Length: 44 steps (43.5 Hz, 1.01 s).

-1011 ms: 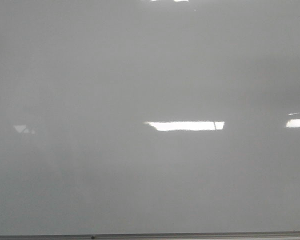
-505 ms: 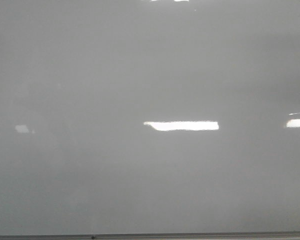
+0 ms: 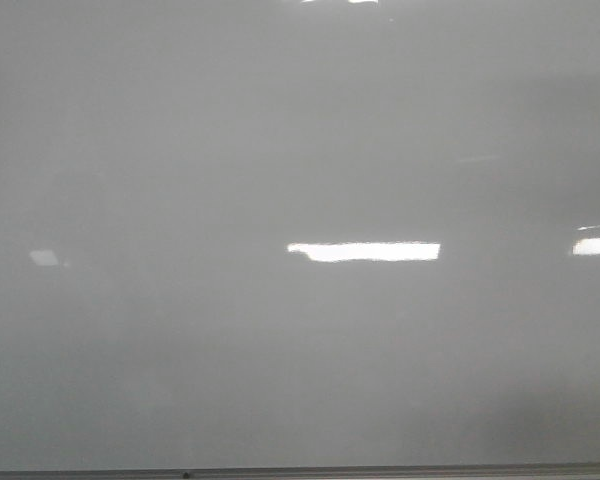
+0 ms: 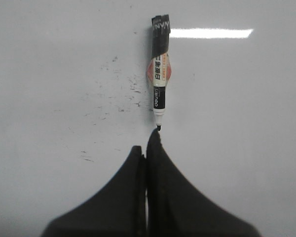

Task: Write number 7 on whiteboard

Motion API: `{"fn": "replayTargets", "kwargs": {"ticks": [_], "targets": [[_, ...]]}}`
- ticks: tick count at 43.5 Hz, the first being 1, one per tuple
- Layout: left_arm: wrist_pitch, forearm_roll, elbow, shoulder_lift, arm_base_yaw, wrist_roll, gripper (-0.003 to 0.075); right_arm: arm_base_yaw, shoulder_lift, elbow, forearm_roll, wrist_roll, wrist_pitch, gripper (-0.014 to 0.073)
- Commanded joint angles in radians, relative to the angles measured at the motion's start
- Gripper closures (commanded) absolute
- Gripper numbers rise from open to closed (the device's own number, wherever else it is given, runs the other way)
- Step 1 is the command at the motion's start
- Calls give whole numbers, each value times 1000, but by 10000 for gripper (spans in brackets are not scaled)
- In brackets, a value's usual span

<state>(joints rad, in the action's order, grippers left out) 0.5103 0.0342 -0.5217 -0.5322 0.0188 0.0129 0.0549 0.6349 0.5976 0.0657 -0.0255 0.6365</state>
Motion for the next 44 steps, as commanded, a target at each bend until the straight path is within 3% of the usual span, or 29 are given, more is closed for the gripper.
{"fn": "replayTargets", "kwargs": {"ticks": [1,4,8,11,15,26,44], "targets": [[-77,10,-27,-21,2,-5,715,36,5,32,-1,31,-45,559],[-69,10,-27,-31,2,-5,630,58,5,32,-1,32,-43,415],[-69,10,-29,-39,2,-5,444,62,5,32,-1,31,-43,189],[-68,10,-35,-50,2,-5,273,62,5,32,-1,25,-43,79],[-52,10,-60,-79,2,-5,151,62,5,32,-1,25,-44,15],[-2,6,-164,-249,2,-5,134,62,5,32,-1,25,-48,18],[-39,6,-320,-584,2,-5,135,62,5,32,-1,25,-50,18]]}}
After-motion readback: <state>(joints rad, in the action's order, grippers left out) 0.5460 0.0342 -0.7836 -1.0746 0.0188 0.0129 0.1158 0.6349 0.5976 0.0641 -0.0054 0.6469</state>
